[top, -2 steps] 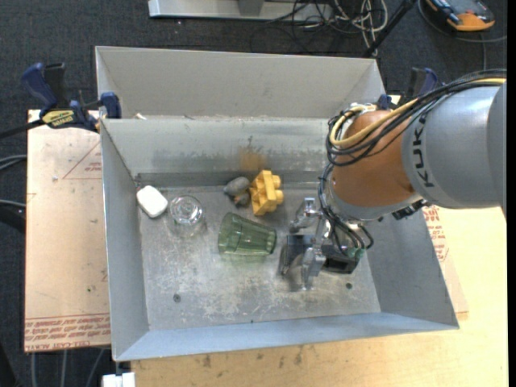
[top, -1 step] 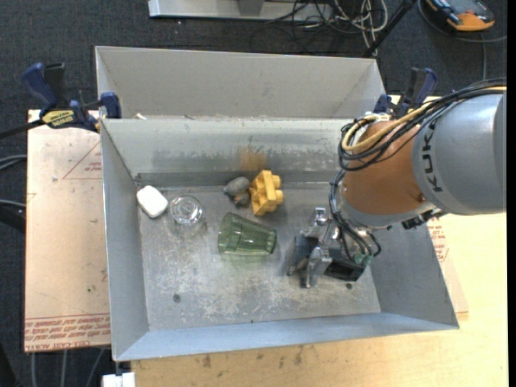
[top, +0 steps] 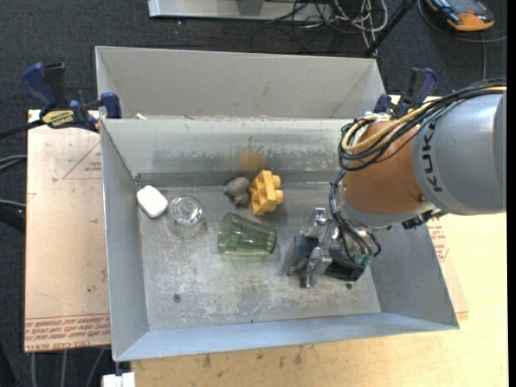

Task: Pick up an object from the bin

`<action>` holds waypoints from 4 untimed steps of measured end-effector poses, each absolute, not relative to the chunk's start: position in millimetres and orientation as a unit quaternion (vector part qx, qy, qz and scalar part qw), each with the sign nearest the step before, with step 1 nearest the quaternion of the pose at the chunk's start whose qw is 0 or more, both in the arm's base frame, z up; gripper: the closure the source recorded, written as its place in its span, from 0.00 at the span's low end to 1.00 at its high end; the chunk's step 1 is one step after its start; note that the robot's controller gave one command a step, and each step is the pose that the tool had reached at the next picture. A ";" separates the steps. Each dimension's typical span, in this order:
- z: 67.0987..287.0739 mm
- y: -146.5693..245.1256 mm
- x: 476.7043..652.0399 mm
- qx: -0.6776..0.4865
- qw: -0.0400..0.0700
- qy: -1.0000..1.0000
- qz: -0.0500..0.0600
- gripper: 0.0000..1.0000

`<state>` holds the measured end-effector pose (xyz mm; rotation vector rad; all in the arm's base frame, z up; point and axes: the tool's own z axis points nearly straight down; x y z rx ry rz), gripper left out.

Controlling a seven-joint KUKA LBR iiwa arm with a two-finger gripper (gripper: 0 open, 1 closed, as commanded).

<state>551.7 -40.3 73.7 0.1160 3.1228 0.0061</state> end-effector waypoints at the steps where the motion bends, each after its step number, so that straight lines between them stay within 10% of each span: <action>1: 78.1 -40.2 550.6 0.037 0.006 0.999 0.002 1.00; 4: 109.0 -40.2 547.3 0.037 -0.003 0.999 0.001 1.00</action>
Offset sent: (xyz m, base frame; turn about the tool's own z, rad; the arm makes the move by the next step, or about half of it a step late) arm 0.0001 0.0001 0.0214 -0.0001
